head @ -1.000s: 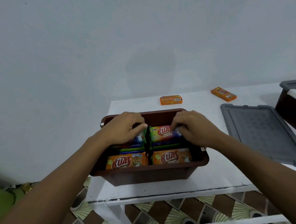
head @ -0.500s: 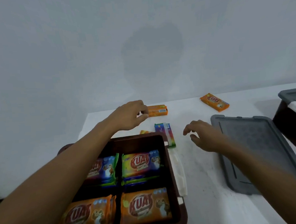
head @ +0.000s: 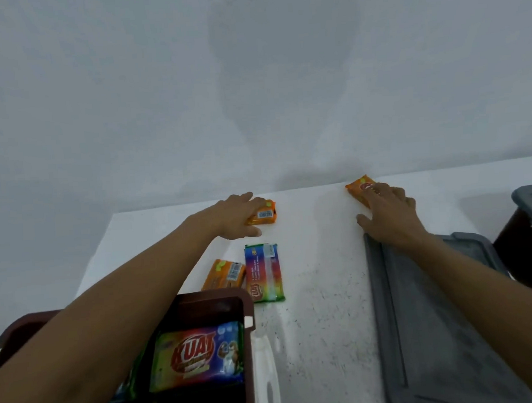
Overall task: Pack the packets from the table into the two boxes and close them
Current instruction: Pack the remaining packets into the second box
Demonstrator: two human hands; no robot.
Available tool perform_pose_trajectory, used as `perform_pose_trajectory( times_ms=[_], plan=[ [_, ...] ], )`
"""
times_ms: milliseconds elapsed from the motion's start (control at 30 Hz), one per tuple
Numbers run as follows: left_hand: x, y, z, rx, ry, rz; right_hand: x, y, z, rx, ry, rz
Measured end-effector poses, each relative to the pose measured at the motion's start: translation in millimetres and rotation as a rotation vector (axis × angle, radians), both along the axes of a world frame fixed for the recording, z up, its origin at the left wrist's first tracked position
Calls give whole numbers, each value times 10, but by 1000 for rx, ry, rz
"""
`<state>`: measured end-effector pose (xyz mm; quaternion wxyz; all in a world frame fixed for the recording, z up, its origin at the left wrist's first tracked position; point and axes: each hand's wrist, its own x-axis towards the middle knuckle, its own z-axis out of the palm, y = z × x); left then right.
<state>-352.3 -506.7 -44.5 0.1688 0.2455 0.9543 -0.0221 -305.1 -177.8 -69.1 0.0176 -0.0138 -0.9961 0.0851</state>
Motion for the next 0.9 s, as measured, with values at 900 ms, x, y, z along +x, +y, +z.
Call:
perform_pose_trajectory(
  times_ms=[900],
  plan=[
    [718, -564, 806, 948, -84, 349, 562, -812, 837, -1329, -457, 63]
  ],
)
